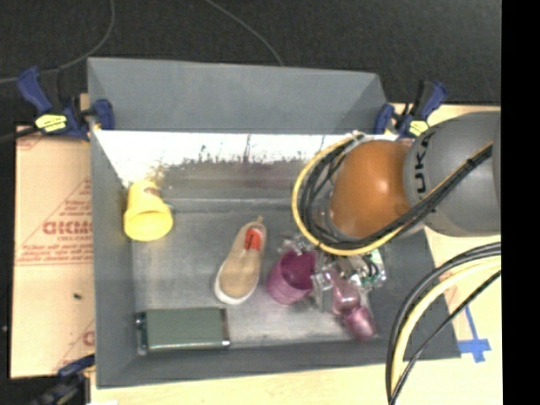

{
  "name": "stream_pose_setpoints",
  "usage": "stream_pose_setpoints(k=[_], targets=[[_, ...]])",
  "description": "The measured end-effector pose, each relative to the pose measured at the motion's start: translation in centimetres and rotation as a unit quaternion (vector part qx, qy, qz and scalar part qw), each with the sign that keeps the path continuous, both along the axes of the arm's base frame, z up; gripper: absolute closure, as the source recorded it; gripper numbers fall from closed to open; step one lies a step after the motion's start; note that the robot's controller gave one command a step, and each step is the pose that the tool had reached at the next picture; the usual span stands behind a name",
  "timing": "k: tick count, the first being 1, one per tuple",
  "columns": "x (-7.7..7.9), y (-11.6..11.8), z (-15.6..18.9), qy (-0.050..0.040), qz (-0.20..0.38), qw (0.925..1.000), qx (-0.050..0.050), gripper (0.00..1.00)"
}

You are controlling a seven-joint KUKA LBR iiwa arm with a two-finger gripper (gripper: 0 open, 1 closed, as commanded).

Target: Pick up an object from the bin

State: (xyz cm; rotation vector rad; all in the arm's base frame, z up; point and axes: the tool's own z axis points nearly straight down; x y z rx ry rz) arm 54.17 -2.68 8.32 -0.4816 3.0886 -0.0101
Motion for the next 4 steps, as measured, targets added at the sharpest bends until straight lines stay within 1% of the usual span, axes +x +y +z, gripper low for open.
stream_pose_setpoints(k=[1, 2, 3, 4], targets=[[0.0, 0.0, 0.0, 0.0000, 0.000, 1.0000, 0.000, 1.00], [-0.5, 2.1, 5.1, -0.0013, 0.172, 0.9851, -0.003, 1.00], [-0.5, 2.1, 5.1, -0.0013, 0.171, 0.9852, -0.002, 1.00], [1.2, 2.9, 1.1, -0.0045, 0.268, 0.9635, -0.006, 1.00]])
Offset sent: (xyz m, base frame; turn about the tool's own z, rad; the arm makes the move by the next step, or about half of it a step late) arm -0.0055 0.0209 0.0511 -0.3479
